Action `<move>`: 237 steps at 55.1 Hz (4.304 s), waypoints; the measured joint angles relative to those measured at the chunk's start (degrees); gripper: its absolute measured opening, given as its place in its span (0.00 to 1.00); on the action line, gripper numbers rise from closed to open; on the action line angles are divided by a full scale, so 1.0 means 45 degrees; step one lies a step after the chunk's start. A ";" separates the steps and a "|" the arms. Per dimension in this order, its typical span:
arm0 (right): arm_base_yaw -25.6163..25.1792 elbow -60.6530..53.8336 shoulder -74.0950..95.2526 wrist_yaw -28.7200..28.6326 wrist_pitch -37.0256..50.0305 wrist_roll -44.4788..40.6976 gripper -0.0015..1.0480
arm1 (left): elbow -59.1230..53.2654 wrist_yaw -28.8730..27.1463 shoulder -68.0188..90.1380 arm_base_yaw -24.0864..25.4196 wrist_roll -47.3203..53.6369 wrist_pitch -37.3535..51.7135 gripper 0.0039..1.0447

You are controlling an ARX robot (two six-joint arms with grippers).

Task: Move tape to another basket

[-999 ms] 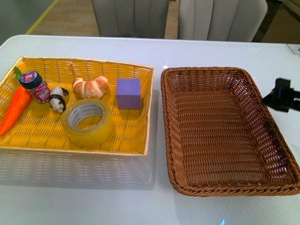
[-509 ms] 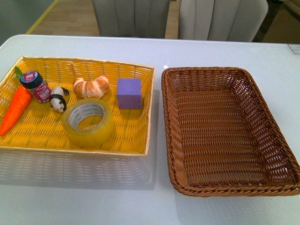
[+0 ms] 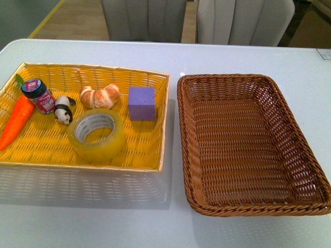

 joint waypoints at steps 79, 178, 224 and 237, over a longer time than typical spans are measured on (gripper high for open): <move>0.0199 -0.1948 -1.3289 0.0058 -1.0700 -0.0005 0.02 | 0.0000 -0.0005 0.0000 0.0000 0.0000 0.0000 0.92; 0.0228 -0.1943 -1.7408 0.0058 -1.4872 -0.0010 0.91 | 1.0423 0.0636 2.4698 -0.1277 -0.2574 0.2754 0.92; 0.0228 -0.1943 -1.7408 0.0058 -1.4872 -0.0010 0.91 | 1.3911 -0.0471 2.9206 -0.1443 -0.2846 0.1540 0.65; 0.0228 -0.1943 -1.7408 0.0058 -1.4872 -0.0010 0.91 | 1.4018 -0.0442 2.9269 -0.1651 -0.2866 0.1341 0.29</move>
